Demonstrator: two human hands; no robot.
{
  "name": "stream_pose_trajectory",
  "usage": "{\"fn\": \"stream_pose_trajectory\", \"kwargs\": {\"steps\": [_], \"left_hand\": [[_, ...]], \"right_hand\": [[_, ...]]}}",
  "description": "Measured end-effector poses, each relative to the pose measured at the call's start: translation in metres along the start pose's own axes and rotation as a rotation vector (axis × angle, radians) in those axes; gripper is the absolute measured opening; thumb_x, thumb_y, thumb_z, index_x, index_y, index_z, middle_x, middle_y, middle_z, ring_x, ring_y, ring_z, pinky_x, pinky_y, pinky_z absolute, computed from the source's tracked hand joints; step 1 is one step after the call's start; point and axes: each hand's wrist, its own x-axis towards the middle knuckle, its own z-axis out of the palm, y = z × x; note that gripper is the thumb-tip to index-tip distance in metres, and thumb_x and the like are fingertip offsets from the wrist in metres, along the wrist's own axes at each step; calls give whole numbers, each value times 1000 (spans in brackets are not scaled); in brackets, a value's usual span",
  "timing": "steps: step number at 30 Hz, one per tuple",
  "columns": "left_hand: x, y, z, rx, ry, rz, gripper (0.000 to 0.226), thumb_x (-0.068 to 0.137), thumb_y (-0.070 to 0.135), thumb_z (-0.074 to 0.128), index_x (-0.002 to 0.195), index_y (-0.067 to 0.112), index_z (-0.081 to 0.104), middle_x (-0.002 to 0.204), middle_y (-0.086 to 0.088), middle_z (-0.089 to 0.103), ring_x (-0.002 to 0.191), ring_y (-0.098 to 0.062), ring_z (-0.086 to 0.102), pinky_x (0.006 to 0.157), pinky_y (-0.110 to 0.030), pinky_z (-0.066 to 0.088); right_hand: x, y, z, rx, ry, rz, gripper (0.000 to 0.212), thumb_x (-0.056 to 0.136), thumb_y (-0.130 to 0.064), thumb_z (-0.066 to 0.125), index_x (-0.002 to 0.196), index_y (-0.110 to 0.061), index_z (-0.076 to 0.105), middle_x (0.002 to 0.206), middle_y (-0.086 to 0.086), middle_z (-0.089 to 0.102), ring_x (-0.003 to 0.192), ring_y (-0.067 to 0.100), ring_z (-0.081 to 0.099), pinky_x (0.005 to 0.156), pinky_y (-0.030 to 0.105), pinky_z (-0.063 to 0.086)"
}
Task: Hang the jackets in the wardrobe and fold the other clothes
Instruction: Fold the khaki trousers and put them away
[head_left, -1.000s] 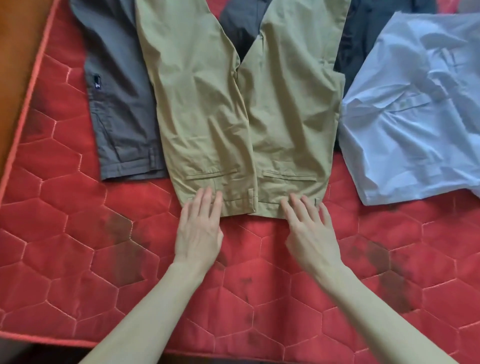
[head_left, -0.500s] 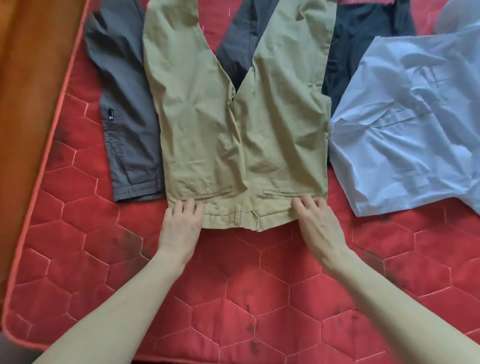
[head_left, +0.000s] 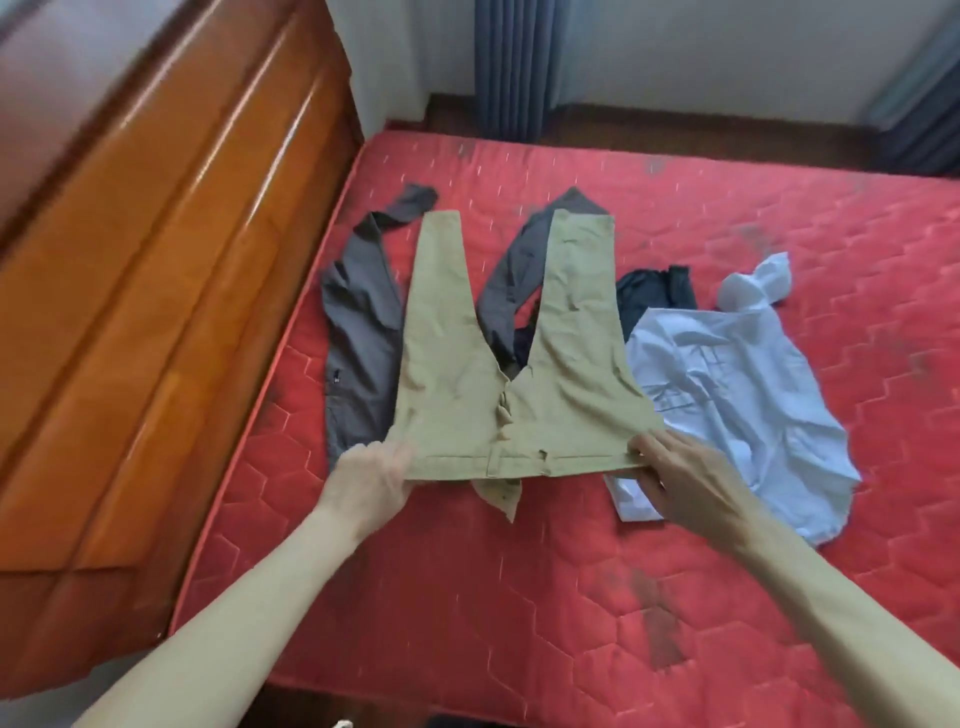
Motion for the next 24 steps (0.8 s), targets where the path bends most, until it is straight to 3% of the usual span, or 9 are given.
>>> {"fn": "stream_pose_trajectory", "kwargs": {"steps": [4, 6, 8, 12, 15, 17, 20, 22, 24], "left_hand": [[8, -2, -94, -64, -8, 81, 24, 77, 30, 60, 89, 9, 64, 68, -6, 68, 56, -34, 69, 44, -33, 49], [12, -9, -132, -72, -28, 142, 38, 78, 41, 72, 97, 11, 58, 72, -4, 69, 63, -35, 70, 48, -36, 50], [18, -11, -166, -111, -34, 174, 40, 80, 43, 73, 99, 15, 52, 72, -4, 69, 65, -36, 69, 50, -37, 47], [36, -9, -231, -334, -106, 26, 29, 86, 32, 72, 81, 31, 43, 70, 8, 60, 74, -28, 67, 60, -33, 38], [44, -9, -288, -496, -10, 15, 29, 80, 32, 81, 67, 32, 55, 64, 10, 62, 64, -14, 63, 58, -31, 42], [46, -8, -326, -676, 35, 8, 22, 77, 32, 88, 67, 27, 69, 65, 6, 70, 64, -12, 68, 58, -31, 50], [44, -7, -372, -907, 84, -33, 15, 78, 28, 92, 78, 18, 81, 75, -4, 78, 76, -26, 76, 70, -39, 61], [42, -9, -393, -1025, 137, -40, 14, 80, 20, 89, 86, 11, 82, 84, -13, 79, 86, -37, 76, 78, -47, 62], [41, -12, -411, -1144, 168, -14, 21, 82, 23, 85, 97, 9, 82, 95, -13, 80, 94, -33, 77, 77, -35, 64]], "right_hand": [[-3, -10, -100, -44, -23, -133, 27, 88, -27, 47, 80, -6, 61, 69, 2, 61, 54, 30, 63, 50, 36, 48], [-5, -17, -143, -75, -50, -189, 15, 79, -22, 62, 81, -7, 61, 67, -1, 59, 52, 29, 60, 49, 33, 44], [-5, -20, -178, -85, -81, -218, 24, 74, -18, 82, 85, -7, 65, 67, -1, 59, 52, 28, 60, 45, 33, 46], [-5, -18, -236, -69, -55, -242, 28, 72, 7, 86, 80, -5, 62, 68, -1, 53, 52, 16, 46, 44, 35, 46], [-8, -16, -276, 4, 30, -167, 31, 74, 21, 77, 84, -5, 65, 74, 0, 54, 59, 21, 54, 51, 39, 49], [-11, -15, -301, 59, 89, -133, 24, 84, 17, 76, 86, -6, 69, 76, -1, 55, 64, 23, 57, 56, 39, 50], [-10, -19, -342, 108, 191, -138, 11, 88, 2, 80, 87, -8, 77, 77, -10, 59, 67, 7, 59, 62, 16, 46], [-10, -23, -371, 121, 274, -81, 13, 83, -7, 86, 87, -17, 79, 81, -18, 68, 74, 2, 65, 66, 11, 46], [-10, -25, -399, 219, 339, 9, 17, 79, -15, 89, 85, -28, 80, 81, -15, 75, 76, 0, 69, 70, 14, 51]]}}
